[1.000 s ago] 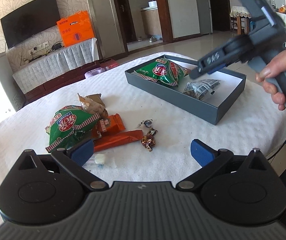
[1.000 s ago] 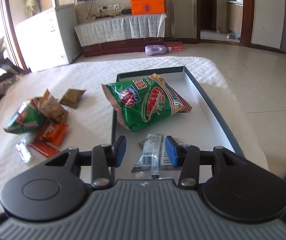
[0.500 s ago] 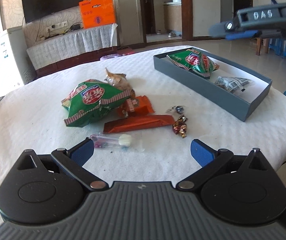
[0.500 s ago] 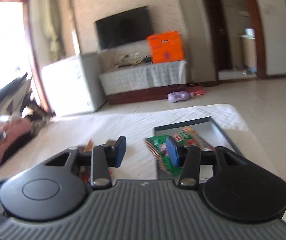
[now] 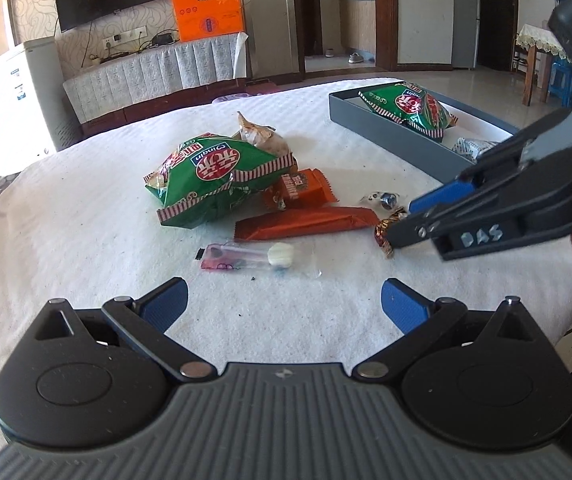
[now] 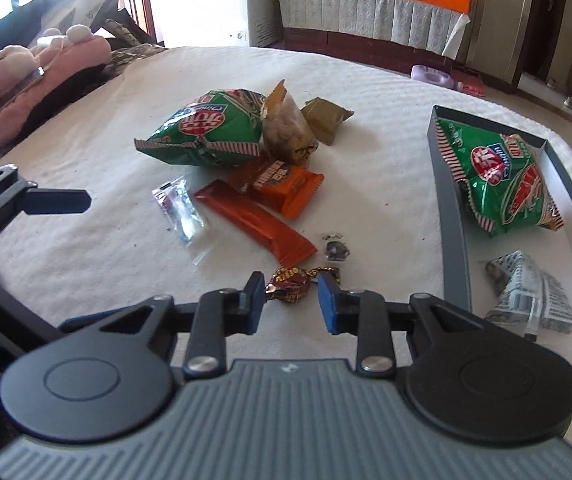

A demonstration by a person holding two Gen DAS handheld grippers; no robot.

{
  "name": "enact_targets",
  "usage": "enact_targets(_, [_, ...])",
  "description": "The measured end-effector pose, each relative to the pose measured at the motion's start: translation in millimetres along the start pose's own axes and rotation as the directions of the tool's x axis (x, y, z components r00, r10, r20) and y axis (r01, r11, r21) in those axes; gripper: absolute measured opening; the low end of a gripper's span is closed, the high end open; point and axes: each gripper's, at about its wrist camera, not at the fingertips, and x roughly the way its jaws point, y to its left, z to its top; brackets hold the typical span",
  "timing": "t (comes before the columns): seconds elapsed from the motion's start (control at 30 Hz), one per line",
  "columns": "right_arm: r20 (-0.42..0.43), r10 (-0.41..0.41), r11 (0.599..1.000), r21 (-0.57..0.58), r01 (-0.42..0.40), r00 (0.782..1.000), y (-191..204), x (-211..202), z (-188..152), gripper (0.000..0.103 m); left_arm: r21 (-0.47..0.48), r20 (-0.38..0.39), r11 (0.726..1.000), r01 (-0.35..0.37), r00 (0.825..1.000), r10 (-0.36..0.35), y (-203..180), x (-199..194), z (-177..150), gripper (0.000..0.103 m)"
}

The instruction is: Organize snacks

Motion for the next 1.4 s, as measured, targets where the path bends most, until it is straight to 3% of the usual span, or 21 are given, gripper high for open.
enact_targets(0.13, [-0.049, -0.047, 0.999, 0.005, 0.047, 0.998, 6, 13, 0, 0.032, 0.007, -0.003, 1.000, 0.002, 1.000, -0.002, -2, 1, -1, 0.103])
enact_targets(0.57, [-0.011, -0.090, 0.996, -0.028, 0.090, 0.996, 11, 15, 9, 0.035, -0.013, -0.021, 1.000, -0.005, 1.000, 0.005, 2, 7, -3, 0.103])
enact_targets(0.9, [-0.002, -0.094, 0.983, -0.156, 0.093, 0.996, 11, 31, 14, 0.033, -0.010, -0.018, 1.000, 0.000, 1.000, 0.000, 1, 12, -5, 0.103])
enact_targets(1.0, [-0.017, -0.057, 0.992, -0.110, 0.055, 0.998, 5, 26, 15, 0.027, -0.017, 0.000, 1.000, 0.005, 1.000, -0.005, 1, 11, -6, 0.103])
enact_targets(1.2, [-0.037, -0.056, 0.997, -0.054, 0.054, 0.998, -6, 9, 5, 0.027, -0.064, 0.054, 0.995, 0.078, 0.996, -0.074, 8, 15, 1, 0.103])
enact_targets(1.4, [-0.046, -0.055, 0.998, -0.036, 0.053, 0.997, -13, 7, 2, 0.027, -0.060, 0.033, 0.998, 0.012, 0.999, -0.010, 11, 36, 15, 0.103])
